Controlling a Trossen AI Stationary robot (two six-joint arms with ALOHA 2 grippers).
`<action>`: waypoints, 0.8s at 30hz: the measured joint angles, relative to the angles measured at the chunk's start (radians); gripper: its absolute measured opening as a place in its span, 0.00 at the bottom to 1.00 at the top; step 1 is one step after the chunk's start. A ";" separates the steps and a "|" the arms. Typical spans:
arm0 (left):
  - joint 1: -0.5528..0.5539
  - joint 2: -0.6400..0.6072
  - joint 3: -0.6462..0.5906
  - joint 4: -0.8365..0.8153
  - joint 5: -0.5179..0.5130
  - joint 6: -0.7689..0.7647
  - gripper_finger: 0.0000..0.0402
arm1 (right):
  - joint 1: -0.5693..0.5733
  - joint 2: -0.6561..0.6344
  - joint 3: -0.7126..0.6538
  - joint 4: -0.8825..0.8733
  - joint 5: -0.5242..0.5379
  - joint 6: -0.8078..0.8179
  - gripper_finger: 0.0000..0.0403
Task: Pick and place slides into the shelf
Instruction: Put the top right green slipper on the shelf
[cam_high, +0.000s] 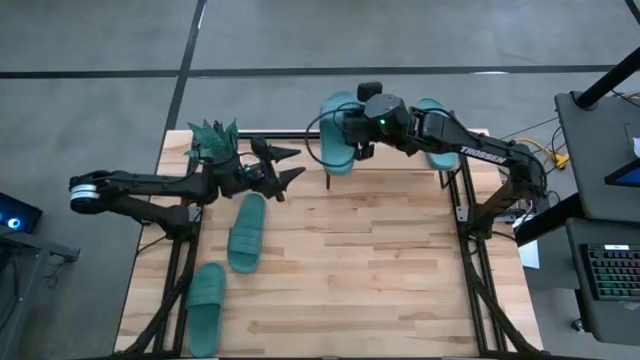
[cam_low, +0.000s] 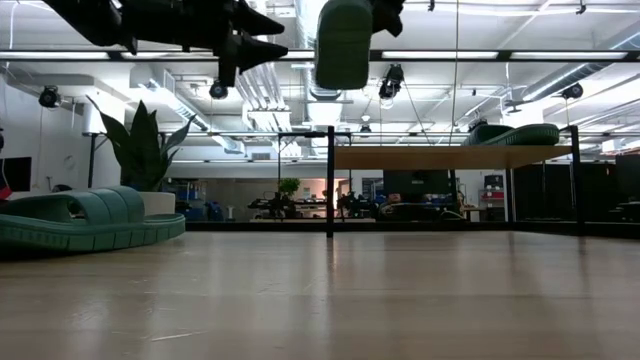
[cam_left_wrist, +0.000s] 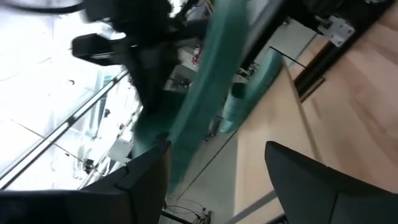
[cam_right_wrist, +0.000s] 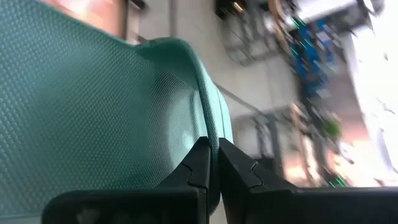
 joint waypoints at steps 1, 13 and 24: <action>0.003 -0.005 0.000 0.000 0.004 0.000 0.60 | 0.001 -0.009 -0.011 -0.003 -0.042 0.000 0.02; 0.009 0.056 -0.002 0.076 0.021 0.012 0.60 | 0.013 -0.182 -0.173 0.042 -0.402 0.047 0.02; 0.030 0.178 0.045 0.158 0.020 0.035 0.60 | 0.066 -0.212 -0.236 0.050 -0.463 0.045 0.02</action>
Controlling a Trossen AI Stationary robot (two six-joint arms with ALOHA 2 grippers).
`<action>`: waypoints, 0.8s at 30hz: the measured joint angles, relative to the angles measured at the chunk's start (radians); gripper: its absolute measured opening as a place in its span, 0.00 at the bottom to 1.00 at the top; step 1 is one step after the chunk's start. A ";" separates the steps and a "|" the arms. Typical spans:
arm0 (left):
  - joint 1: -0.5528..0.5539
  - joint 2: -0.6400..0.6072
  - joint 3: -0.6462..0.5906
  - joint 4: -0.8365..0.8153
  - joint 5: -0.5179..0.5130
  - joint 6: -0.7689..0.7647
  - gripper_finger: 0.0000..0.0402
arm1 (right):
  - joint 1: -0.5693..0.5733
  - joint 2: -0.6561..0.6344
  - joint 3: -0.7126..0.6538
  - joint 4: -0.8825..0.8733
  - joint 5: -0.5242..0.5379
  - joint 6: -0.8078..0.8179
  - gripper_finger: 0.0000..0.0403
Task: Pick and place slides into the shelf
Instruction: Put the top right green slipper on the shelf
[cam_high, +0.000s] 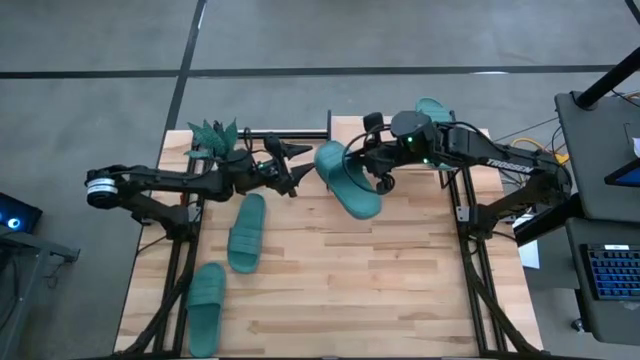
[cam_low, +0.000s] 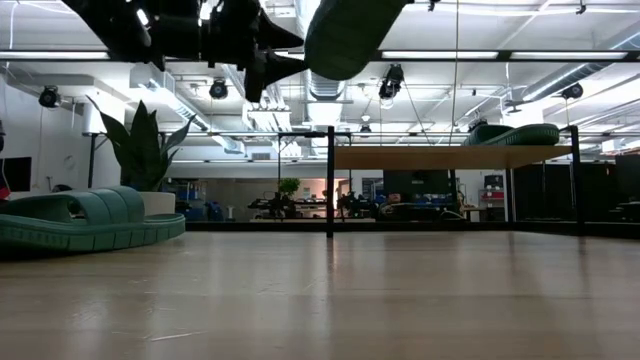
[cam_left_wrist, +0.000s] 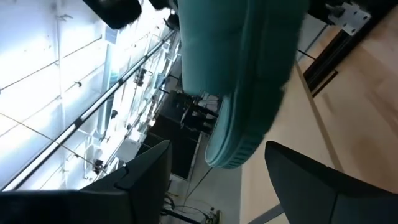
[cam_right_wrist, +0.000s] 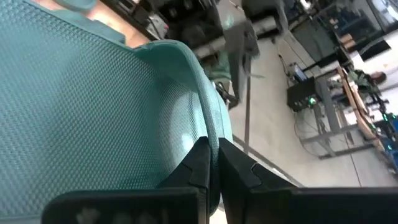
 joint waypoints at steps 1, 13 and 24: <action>0.000 0.009 0.002 0.007 0.008 0.000 0.60 | 0.002 0.000 -0.001 0.001 0.000 0.000 0.02; -0.001 0.045 0.042 0.007 0.111 -0.043 0.60 | 0.001 0.001 -0.011 0.052 0.006 -0.029 0.02; 0.000 0.048 0.062 0.006 0.118 -0.088 0.32 | 0.002 0.003 -0.013 0.074 0.067 -0.048 0.02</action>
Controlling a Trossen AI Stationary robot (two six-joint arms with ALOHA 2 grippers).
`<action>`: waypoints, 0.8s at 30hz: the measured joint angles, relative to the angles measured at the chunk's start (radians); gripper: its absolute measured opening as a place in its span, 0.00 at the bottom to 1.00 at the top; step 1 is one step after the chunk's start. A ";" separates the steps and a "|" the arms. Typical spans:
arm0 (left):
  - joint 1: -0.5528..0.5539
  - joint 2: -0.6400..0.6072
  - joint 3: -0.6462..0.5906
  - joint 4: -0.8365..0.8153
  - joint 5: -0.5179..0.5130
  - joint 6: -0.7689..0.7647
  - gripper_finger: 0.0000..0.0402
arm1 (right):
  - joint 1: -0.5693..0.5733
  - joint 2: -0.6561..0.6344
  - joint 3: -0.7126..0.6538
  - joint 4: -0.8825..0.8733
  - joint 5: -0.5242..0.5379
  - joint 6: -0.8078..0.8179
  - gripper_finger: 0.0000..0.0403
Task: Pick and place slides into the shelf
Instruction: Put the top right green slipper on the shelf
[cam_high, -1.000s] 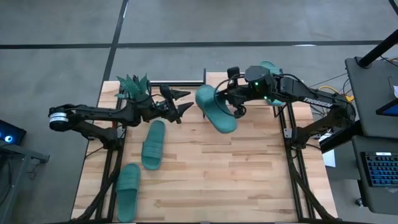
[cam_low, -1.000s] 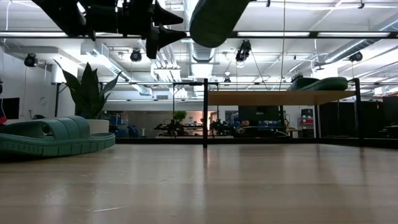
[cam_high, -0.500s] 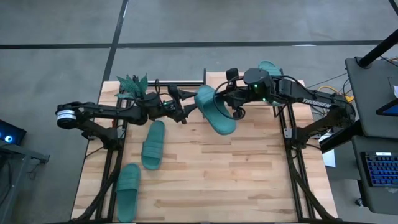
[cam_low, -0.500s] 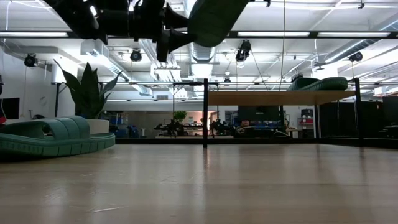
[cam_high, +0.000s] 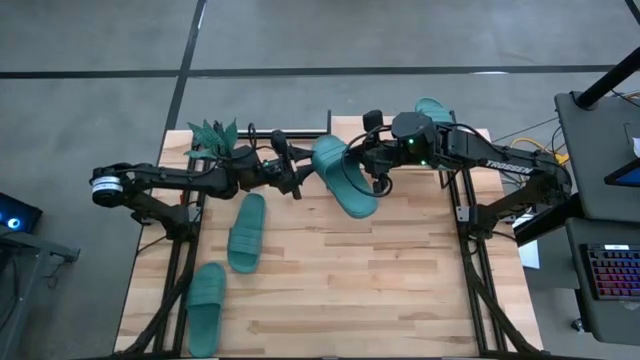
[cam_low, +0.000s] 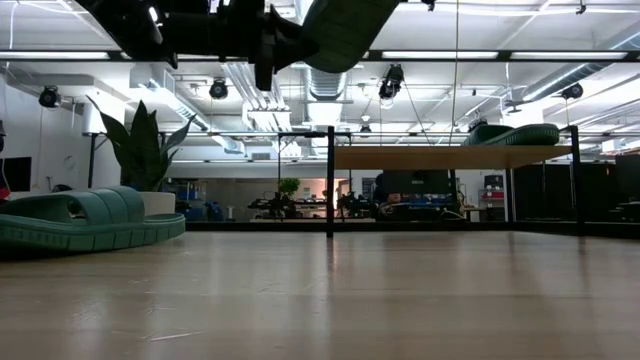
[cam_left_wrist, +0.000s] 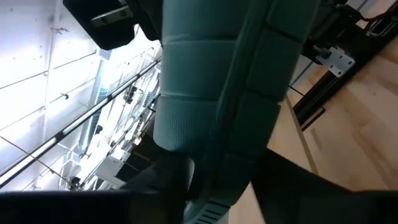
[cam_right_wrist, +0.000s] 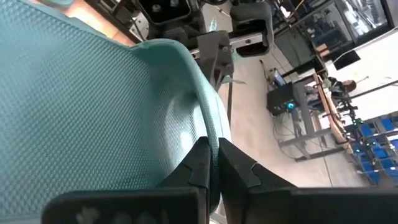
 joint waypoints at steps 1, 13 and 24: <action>0.000 0.001 0.001 -0.003 0.001 0.000 0.27 | 0.001 0.000 0.000 -0.001 0.000 0.000 0.02; 0.000 0.002 0.003 0.001 -0.004 0.014 0.10 | 0.006 -0.004 0.004 0.019 0.014 -0.004 0.07; 0.020 0.003 -0.002 -0.006 -0.111 0.078 0.09 | 0.068 -0.084 0.062 0.026 0.073 -0.008 0.34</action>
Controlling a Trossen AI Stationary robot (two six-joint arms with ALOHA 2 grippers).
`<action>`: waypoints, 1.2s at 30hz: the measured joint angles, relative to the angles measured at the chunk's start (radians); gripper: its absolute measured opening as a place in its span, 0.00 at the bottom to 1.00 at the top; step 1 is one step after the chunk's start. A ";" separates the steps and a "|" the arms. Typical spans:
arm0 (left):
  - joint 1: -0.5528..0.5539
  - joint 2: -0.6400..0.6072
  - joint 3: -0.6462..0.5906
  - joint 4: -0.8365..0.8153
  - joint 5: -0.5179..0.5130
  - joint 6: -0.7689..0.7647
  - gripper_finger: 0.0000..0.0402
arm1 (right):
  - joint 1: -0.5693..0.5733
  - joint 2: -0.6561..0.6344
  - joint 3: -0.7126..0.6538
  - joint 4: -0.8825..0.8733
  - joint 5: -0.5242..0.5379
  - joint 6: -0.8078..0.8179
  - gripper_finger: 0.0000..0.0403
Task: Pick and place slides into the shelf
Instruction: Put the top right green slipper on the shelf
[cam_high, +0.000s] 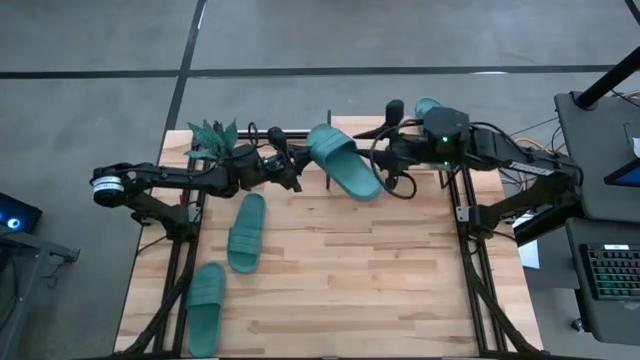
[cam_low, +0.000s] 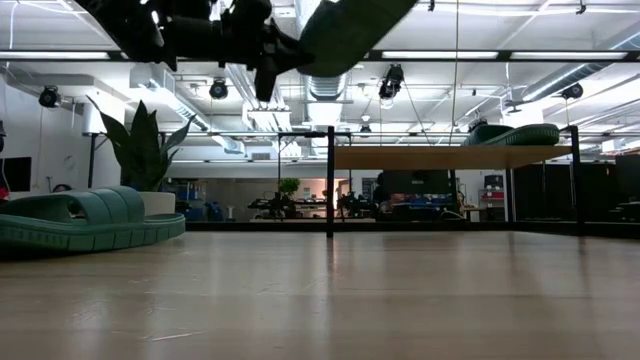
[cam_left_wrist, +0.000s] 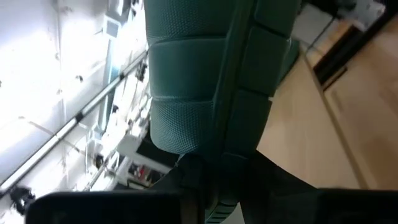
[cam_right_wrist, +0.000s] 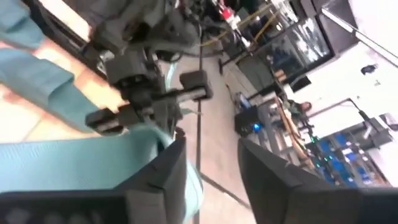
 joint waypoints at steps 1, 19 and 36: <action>-0.001 0.000 0.000 0.008 0.007 0.002 0.09 | 0.007 -0.001 -0.001 -0.006 0.021 0.001 0.36; 0.006 0.003 0.003 -0.025 0.025 0.011 0.09 | 0.106 0.135 -0.004 -0.086 0.305 -0.183 0.48; 0.001 0.002 0.011 -0.074 0.101 0.039 0.09 | 0.089 0.084 0.128 -0.261 0.268 -0.072 0.38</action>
